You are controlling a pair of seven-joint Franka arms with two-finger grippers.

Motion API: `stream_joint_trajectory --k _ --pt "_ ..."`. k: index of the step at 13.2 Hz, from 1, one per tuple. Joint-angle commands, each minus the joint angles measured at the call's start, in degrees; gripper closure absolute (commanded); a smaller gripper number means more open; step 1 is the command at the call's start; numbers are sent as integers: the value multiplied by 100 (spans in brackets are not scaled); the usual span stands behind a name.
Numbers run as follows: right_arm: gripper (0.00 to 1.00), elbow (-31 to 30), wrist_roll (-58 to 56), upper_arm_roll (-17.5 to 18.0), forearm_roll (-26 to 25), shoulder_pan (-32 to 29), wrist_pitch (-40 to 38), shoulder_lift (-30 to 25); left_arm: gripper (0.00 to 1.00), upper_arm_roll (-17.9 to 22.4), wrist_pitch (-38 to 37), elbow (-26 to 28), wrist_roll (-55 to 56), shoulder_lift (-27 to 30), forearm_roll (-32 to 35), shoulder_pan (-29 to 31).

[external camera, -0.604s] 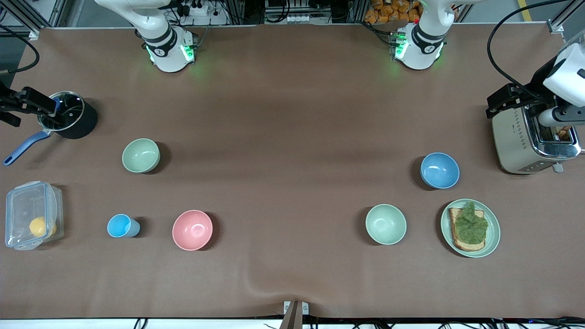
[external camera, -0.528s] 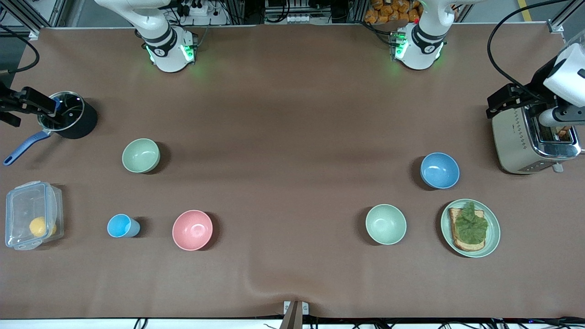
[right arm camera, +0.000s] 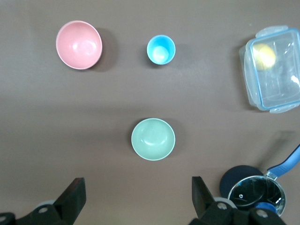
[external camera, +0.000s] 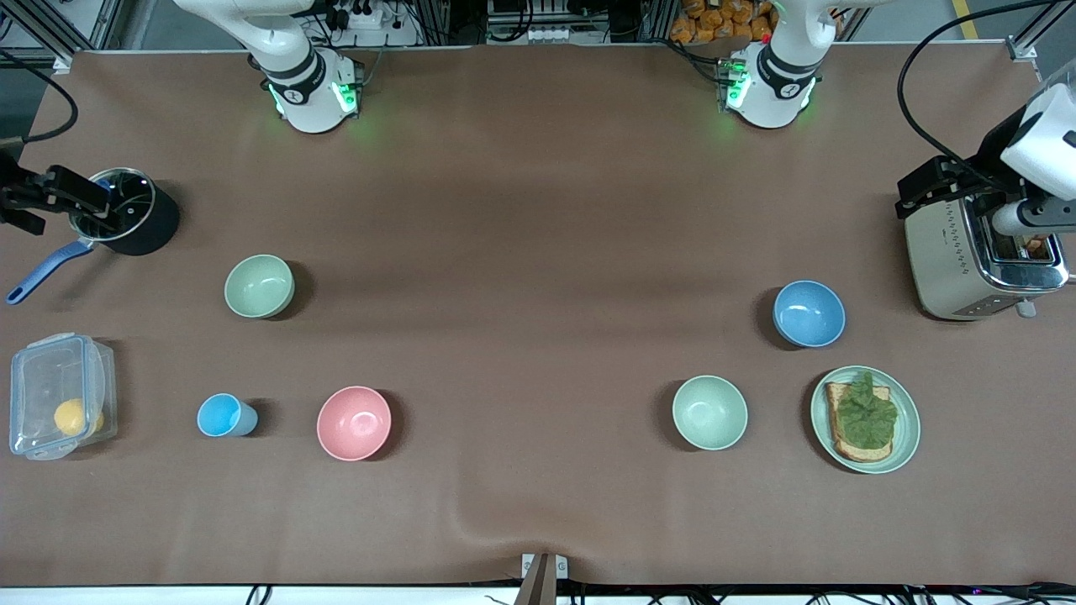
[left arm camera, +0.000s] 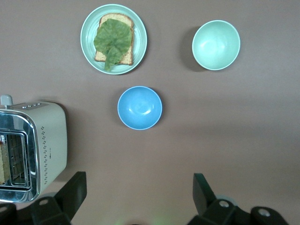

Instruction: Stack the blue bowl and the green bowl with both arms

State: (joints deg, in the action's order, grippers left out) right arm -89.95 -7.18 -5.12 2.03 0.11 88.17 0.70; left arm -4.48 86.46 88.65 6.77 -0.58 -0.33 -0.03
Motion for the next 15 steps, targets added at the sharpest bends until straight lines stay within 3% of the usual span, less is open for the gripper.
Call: stream_joint_trajectory --k 1,3,6,9,15 --pt "0 -346 68 20 -27 -125 296 9 0 -9 81 108 -150 -292 -38 267" --pt "0 -899 16 20 -27 -160 849 9 0 0 684 641 -150 -346 -20 372" --pt "0 -1244 -28 20 -44 -186 1027 18 0 -9 1739 1679 -150 -329 24 407" --pt "0 -1682 -55 20 -44 -371 1351 88 0 -9 2523 2278 -115 -504 313 416" --pt "0 -2474 -335 20 -89 -406 2493 361 0 -44 3412 2429 -150 -1628 279 874"
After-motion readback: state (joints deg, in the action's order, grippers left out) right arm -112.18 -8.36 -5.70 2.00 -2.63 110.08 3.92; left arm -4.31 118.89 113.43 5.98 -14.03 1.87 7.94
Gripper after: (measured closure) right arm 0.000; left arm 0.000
